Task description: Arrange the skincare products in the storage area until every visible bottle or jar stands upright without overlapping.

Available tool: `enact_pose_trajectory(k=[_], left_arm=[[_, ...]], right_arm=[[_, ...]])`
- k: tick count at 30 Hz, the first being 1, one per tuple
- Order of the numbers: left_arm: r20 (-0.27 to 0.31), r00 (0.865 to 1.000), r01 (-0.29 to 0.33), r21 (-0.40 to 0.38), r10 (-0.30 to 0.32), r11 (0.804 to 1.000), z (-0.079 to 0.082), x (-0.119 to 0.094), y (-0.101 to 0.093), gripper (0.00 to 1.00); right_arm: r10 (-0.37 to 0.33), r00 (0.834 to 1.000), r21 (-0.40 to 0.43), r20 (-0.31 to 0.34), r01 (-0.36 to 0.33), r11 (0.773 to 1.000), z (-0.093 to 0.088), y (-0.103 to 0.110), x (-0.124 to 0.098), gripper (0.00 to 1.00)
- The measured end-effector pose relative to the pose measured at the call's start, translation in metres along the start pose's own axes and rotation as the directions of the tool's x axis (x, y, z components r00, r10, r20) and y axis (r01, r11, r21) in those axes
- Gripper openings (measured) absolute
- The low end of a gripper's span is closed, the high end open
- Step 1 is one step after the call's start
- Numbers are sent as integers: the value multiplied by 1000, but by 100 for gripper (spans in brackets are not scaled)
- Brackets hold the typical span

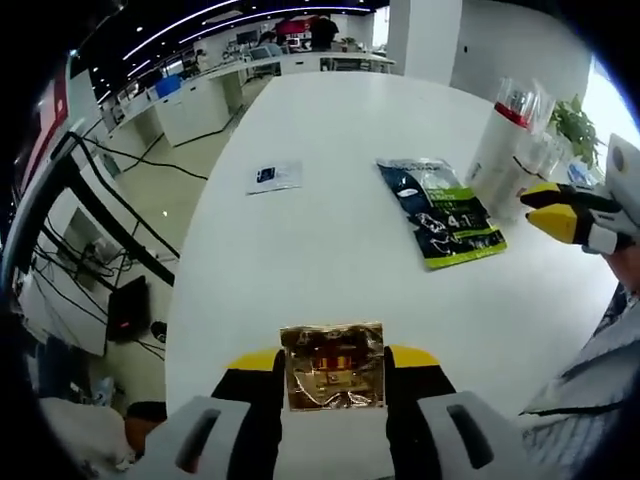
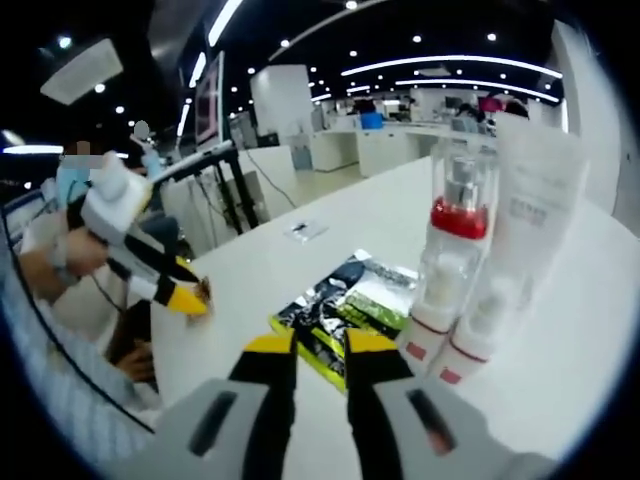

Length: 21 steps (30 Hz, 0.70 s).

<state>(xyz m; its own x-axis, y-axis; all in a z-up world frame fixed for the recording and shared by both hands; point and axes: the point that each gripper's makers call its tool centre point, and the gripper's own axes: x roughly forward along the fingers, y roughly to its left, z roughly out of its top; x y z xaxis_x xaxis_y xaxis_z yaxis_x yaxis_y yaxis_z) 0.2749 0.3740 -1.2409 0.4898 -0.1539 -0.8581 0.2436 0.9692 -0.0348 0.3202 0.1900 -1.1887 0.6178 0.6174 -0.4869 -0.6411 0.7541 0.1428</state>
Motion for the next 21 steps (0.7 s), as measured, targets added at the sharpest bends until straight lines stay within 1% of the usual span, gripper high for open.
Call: enact_pose_trajectory(k=[2,5,7,8,10,12,13,15,17,19,21], left_arm=[[9,1000,4,-18,-4,1000,0,-2,0,40],[54,999,-2,-60,6,998,5,-5,1,40],[65,998,1,-67,3,998,6,-7,0,40],[88,996,6,-82,1,997,8,-9,-1,40],[125,992,19,-110,-5,994,12,-12,-2,40],[148,989,26,-127,-6,992,14,-15,0,40],[164,986,26,-140,-3,990,16,-15,3,40],[173,985,26,-156,2,987,18,-15,6,40],[196,981,42,-180,-6,983,24,-15,6,40],[205,979,58,-184,-20,981,28,-16,5,40],[218,975,67,-174,-27,982,36,-17,1,40]], right_arm=[[23,1000,-7,-2,-23,1000,1,5,3,17],[48,999,-29,-9,-48,998,0,10,5,17],[52,999,-33,-10,-53,998,0,10,4,17],[62,998,-46,-15,-62,997,1,11,4,17],[59,998,-63,-8,-60,996,4,9,4,17],[65,998,-60,16,-64,996,10,7,3,17],[67,998,-60,18,-66,996,10,7,3,17],[76,997,-62,21,-74,995,10,8,2,17],[91,996,-64,12,-90,994,9,7,-1,17],[91,996,-54,15,-90,994,9,5,-6,17],[82,996,-27,38,-81,996,12,2,-12,17]])
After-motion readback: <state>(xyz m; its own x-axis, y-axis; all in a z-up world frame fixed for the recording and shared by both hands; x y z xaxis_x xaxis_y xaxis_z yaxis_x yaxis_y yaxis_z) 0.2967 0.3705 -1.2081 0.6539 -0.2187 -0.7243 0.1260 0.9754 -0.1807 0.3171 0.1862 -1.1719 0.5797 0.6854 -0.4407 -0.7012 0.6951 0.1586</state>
